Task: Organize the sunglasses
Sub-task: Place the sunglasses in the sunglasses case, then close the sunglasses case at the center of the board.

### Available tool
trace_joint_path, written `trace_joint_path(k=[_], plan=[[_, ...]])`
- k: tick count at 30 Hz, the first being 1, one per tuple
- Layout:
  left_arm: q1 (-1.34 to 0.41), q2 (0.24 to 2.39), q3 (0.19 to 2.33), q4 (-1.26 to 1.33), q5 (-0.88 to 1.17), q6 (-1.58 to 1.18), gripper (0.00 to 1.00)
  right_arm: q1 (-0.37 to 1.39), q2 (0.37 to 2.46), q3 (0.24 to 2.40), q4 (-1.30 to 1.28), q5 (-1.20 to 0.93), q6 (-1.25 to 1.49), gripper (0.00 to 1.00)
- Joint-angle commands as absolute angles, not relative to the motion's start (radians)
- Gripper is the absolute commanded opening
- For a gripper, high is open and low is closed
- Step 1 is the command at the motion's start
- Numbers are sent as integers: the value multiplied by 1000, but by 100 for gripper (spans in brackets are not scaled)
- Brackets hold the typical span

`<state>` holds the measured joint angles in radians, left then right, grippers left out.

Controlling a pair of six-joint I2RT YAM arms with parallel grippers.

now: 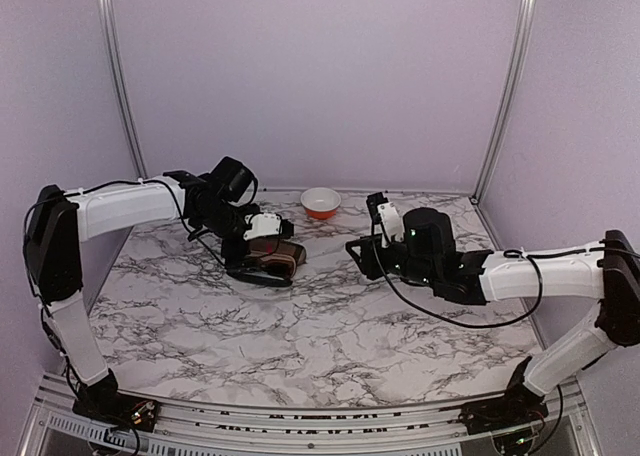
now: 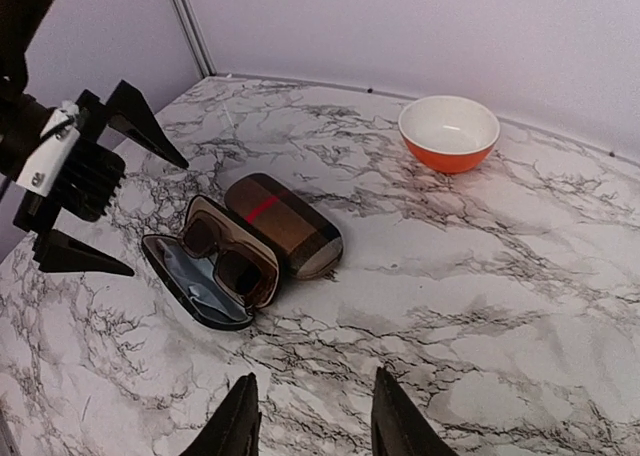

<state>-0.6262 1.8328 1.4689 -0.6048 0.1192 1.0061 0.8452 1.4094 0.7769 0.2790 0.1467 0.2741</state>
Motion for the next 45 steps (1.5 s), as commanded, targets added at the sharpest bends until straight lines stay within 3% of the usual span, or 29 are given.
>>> trace_joint_path(k=[1,6,9,13,15,27,33,45], plan=[[-621,1699,1325,-289,-3,637,99,770,1562,925,290,-90,241,36],[-608,1640,1256,-153,-190,155,99,762,1750,1090,244,-196,214,33],[-600,1614,1166,-129,-127,211,99,757,1861,1196,224,-254,197,34],[-592,1572,1082,-89,-196,54,99,746,2013,1385,152,-358,186,34],[-591,1570,1089,-131,-165,-36,90,746,2073,1456,133,-386,188,34],[-592,1449,890,-229,61,-360,72,716,2319,1697,89,-503,302,29],[-596,1504,812,-180,97,-414,54,716,2376,1761,75,-550,328,30],[-598,1613,764,2,141,-484,49,717,2392,1756,16,-650,345,31]])
